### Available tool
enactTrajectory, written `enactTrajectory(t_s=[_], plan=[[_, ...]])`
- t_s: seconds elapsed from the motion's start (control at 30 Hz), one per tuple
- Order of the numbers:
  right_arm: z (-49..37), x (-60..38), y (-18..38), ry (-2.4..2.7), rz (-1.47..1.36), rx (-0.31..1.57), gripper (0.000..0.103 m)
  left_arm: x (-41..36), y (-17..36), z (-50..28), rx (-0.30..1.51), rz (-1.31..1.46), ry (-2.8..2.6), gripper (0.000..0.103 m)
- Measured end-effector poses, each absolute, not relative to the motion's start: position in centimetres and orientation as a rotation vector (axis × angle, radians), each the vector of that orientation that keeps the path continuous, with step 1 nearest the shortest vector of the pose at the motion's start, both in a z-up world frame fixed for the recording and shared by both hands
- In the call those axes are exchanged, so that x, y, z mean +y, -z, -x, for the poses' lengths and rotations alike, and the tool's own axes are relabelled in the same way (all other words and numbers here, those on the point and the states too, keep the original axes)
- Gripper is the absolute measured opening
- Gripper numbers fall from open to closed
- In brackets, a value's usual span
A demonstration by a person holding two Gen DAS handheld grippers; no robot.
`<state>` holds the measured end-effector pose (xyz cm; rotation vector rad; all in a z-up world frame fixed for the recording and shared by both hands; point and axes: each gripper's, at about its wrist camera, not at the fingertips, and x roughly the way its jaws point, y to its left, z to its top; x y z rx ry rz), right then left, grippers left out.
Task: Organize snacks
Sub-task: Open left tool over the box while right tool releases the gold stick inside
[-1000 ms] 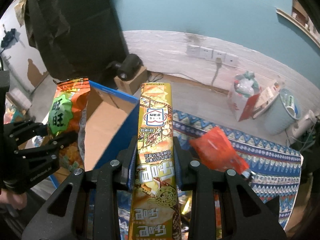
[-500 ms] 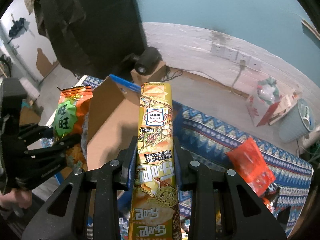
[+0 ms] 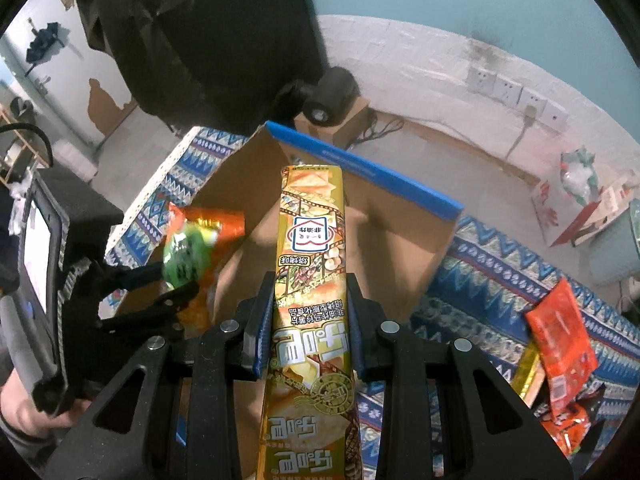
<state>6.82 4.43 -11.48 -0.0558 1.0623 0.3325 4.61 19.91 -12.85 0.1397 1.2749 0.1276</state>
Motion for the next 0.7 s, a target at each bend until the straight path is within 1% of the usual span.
enactTrajectory(t_s=[0.07,0.1,0.23,0.5,0.57,0.67,0.7], plan=[[-7.1,4.9,12.1,-0.334,0.057,1.078,0.030,20.2,12.8,-4.5,1.278,-0.144,-0.140,0.062],[-7.2,5.0,12.3,-0.334,0.057,1.083,0.030,20.3,12.6,-4.5,1.274,-0.146,-0.145,0.064],[-7.7,5.7,13.1,-0.335,0.060,1.099,0.030,20.8,12.0,-4.2,1.261,-0.146,-0.155,0.066],[-8.6,6.3,14.7,-0.333,0.050,1.145,0.030,21.2,11.4,-4.0,1.248,-0.129,-0.144,0.066],[-8.7,6.3,14.9,-0.341,0.037,1.158,0.035,21.2,11.2,-3.9,1.245,-0.122,-0.142,0.066],[-8.6,6.2,14.9,-0.334,0.026,1.162,0.037,21.1,10.8,-3.9,1.244,-0.106,-0.136,0.066],[-8.5,6.2,14.8,-0.329,0.025,1.162,0.041,21.1,10.7,-3.8,1.242,-0.102,-0.132,0.066]])
